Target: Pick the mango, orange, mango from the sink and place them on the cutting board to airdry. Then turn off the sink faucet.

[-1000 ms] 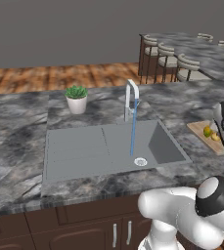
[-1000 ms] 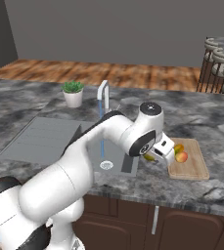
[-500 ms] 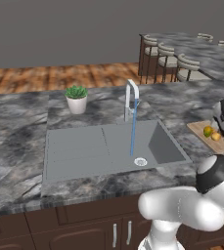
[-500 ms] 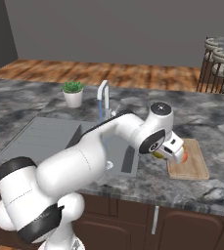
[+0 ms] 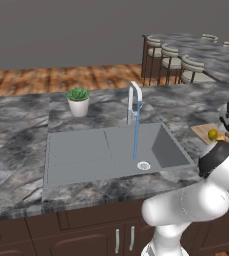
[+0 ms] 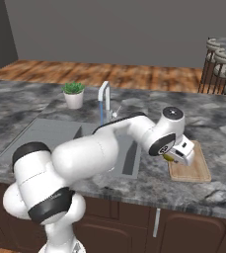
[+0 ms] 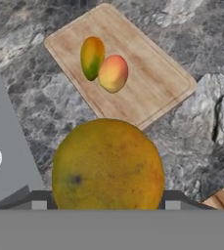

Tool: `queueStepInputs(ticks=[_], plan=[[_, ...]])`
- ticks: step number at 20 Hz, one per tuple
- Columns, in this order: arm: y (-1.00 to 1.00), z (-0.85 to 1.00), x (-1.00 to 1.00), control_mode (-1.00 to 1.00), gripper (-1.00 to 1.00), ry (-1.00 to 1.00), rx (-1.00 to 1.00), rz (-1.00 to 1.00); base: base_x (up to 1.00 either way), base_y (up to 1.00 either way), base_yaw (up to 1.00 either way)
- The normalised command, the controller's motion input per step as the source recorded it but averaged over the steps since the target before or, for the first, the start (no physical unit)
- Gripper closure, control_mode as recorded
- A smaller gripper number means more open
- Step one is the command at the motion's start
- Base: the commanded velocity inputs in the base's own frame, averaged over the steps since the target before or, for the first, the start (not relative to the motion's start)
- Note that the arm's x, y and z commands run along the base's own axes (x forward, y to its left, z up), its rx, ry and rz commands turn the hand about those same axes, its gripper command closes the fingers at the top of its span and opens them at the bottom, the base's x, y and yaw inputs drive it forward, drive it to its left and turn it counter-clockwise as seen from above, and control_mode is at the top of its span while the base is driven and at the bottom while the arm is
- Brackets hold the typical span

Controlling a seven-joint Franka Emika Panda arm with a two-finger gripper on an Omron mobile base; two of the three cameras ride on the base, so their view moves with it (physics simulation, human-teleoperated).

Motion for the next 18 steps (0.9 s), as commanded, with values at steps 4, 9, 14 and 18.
queueStepInputs(ticks=[4,9,14,18], plan=[[-0.28,-0.08,0.29,-1.00,1.00,0.00,0.00,0.00,0.00,0.00,0.00],[-0.27,-0.11,0.27,-1.00,1.00,0.00,0.00,0.00,0.00,0.00,0.00],[-0.18,-0.10,0.18,-1.00,1.00,0.00,0.00,0.00,0.00,0.00,0.00],[-0.18,-0.16,0.19,-1.00,1.00,0.00,0.00,0.00,0.00,0.00,0.00]])
